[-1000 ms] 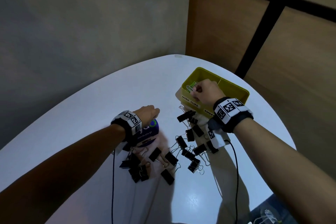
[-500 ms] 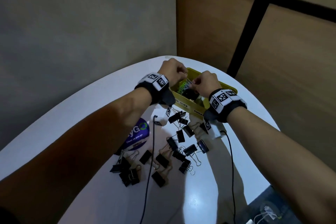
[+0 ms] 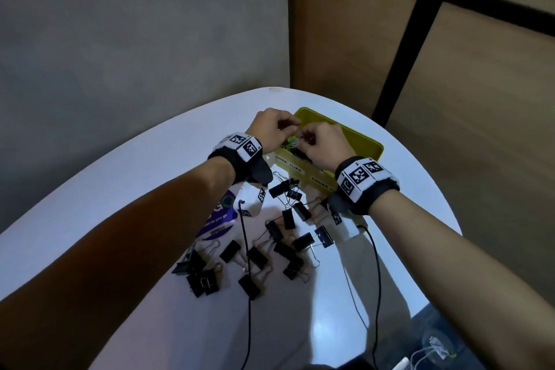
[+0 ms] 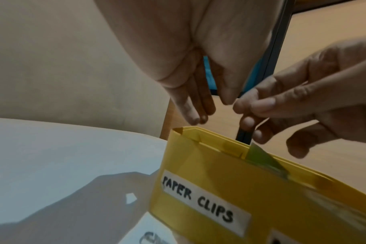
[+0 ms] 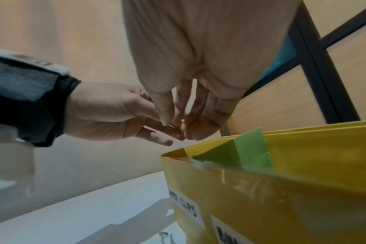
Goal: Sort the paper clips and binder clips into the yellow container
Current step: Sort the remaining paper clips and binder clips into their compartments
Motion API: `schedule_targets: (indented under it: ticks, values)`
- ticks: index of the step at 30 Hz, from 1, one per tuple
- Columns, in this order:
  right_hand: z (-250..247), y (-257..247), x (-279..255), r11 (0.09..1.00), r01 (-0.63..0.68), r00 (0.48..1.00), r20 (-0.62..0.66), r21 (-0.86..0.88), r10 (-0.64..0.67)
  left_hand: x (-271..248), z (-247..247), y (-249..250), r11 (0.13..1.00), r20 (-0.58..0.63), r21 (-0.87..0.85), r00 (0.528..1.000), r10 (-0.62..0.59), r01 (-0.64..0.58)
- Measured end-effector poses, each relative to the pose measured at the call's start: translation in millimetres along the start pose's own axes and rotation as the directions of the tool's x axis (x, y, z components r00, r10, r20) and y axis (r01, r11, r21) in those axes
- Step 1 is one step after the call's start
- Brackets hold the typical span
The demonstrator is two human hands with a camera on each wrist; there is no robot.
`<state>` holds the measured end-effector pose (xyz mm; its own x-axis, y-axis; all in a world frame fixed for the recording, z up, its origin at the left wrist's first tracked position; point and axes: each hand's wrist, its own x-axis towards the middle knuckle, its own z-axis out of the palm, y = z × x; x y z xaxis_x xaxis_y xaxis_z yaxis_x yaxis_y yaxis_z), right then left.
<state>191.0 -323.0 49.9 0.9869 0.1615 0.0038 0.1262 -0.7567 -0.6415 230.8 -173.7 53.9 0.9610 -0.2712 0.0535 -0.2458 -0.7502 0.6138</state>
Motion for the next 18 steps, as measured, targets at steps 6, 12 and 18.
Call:
schedule_targets:
  ticks: [6,12,18]
  values:
    - [16.5,-3.9,-59.5,0.998,0.025,0.998,0.053,0.052,-0.028,-62.6,2.1,-19.7,0.970,0.091,0.037,0.967,0.236,-0.240]
    - [65.8,21.8,-125.4,0.953,-0.045,0.881,0.437,-0.299,0.179,-118.6,-4.4,-66.9,0.969,0.350,0.192,0.933,0.084,-0.159]
    - [104.1,28.9,-141.7,0.950,-0.074,0.936,0.308,-0.305,0.172,-172.3,39.0,-59.7,0.888,0.639,0.260,0.757,0.137,-0.380]
